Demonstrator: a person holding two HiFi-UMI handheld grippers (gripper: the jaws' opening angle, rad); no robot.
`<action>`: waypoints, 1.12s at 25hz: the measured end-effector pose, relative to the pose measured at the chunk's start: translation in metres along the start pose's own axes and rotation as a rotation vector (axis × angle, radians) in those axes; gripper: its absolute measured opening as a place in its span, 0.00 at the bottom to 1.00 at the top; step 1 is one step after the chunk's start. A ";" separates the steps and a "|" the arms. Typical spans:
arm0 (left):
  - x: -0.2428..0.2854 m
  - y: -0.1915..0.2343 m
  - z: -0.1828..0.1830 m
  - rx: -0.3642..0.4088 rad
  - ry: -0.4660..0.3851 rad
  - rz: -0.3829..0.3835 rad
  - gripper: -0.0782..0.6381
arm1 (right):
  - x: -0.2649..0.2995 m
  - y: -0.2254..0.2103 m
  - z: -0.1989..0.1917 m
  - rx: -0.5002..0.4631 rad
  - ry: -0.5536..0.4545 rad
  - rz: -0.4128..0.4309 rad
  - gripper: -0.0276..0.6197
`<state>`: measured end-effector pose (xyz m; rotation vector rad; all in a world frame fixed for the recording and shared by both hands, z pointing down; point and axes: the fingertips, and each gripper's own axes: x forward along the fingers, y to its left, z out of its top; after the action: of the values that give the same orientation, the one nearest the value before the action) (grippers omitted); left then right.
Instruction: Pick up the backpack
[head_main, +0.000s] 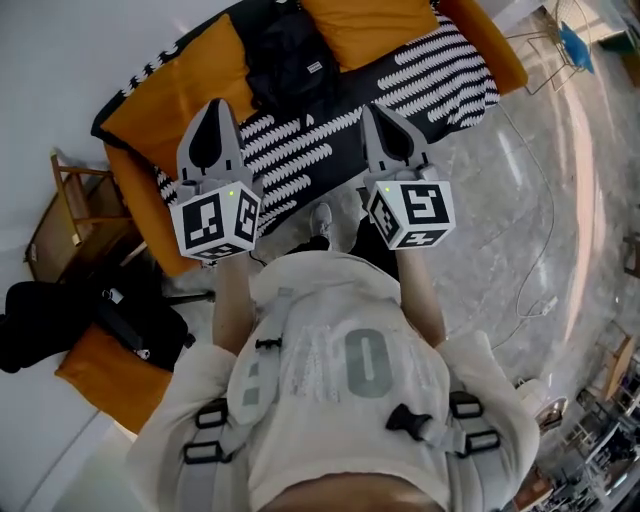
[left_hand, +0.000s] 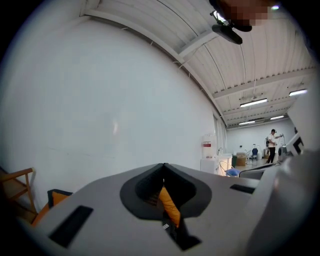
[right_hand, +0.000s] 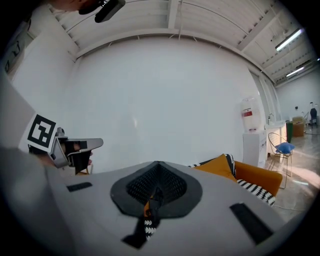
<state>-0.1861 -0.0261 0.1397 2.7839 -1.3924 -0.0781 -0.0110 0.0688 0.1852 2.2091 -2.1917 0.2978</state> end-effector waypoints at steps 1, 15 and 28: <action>0.003 0.001 0.001 0.011 0.003 0.011 0.14 | 0.007 -0.001 0.002 0.000 0.000 0.012 0.05; 0.036 0.019 0.015 0.051 -0.001 0.444 0.14 | 0.122 -0.036 0.061 -0.140 -0.001 0.387 0.05; 0.058 0.005 0.017 0.085 -0.048 0.578 0.14 | 0.156 -0.059 0.071 -0.181 -0.034 0.515 0.05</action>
<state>-0.1568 -0.0756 0.1212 2.3292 -2.1880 -0.0713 0.0565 -0.0950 0.1452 1.5467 -2.6536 0.0590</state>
